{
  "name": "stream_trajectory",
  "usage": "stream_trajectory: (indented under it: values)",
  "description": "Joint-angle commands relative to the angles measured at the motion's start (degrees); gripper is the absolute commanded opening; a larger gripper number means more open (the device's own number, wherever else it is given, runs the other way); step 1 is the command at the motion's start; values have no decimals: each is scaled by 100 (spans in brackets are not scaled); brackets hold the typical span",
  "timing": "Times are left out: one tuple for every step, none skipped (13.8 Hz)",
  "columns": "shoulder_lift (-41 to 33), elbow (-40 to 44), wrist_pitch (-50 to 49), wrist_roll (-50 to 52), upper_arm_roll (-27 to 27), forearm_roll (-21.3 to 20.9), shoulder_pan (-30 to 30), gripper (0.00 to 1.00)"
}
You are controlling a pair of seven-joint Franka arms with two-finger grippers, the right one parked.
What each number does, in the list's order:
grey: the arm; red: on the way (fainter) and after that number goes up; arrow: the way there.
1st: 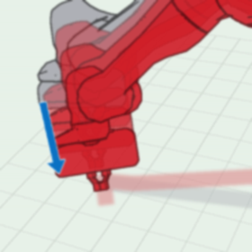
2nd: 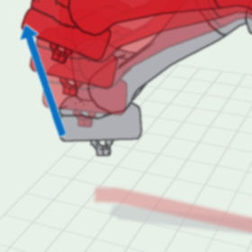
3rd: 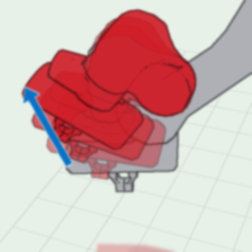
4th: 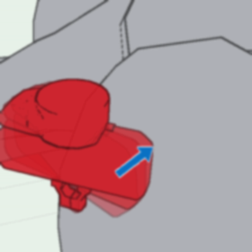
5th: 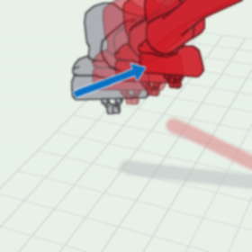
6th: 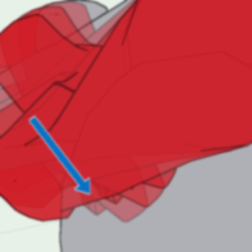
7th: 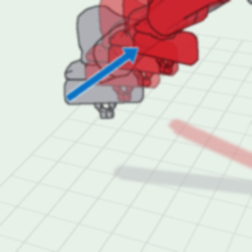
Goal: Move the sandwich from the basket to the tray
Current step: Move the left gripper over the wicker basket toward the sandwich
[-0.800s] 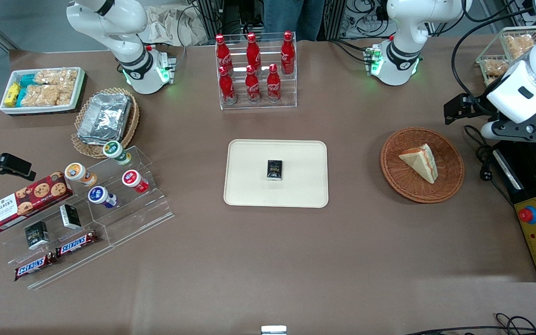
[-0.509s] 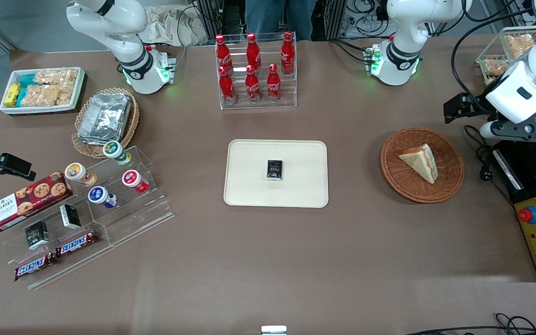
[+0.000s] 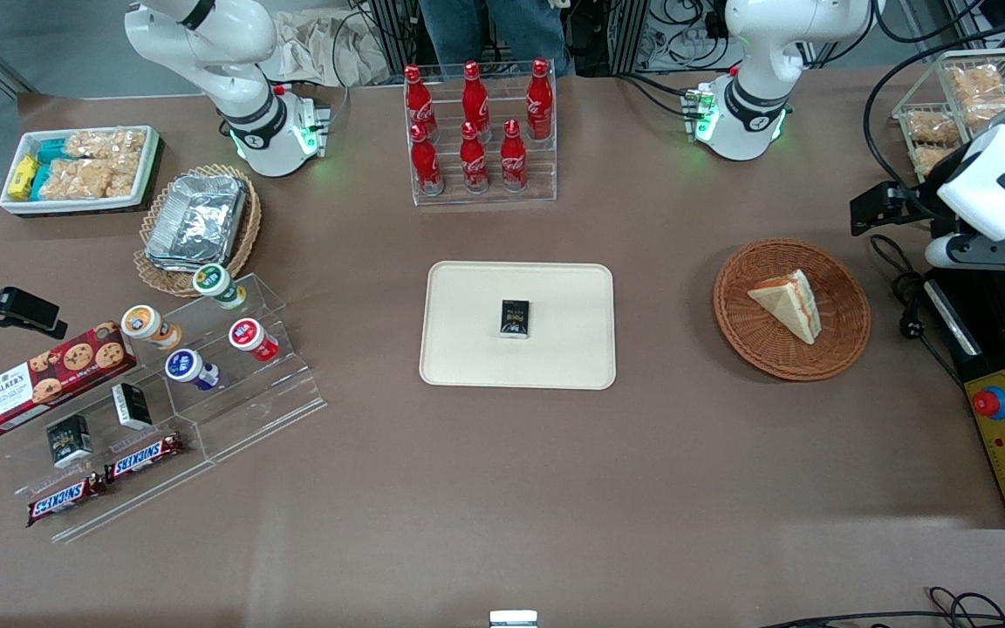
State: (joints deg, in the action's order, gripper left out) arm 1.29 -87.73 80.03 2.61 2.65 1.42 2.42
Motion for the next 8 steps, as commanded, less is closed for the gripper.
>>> stream_trajectory:
  values:
    - [47,72,-58,570,-27,-186,-13,100]
    - [38,38,-67,1052,-114,-160,-13,100]
    - [38,20,-75,1597,-133,-108,-4,100]
    - [20,-7,-76,2133,-141,-116,-4,100]
    - [3,-76,-67,2408,-150,-125,-4,100]
    - [-15,-155,-67,2593,-150,-194,-4,100]
    - [-111,-304,-67,2830,-168,-195,-13,100]
    - [-338,-619,38,2998,-246,-195,-48,100]
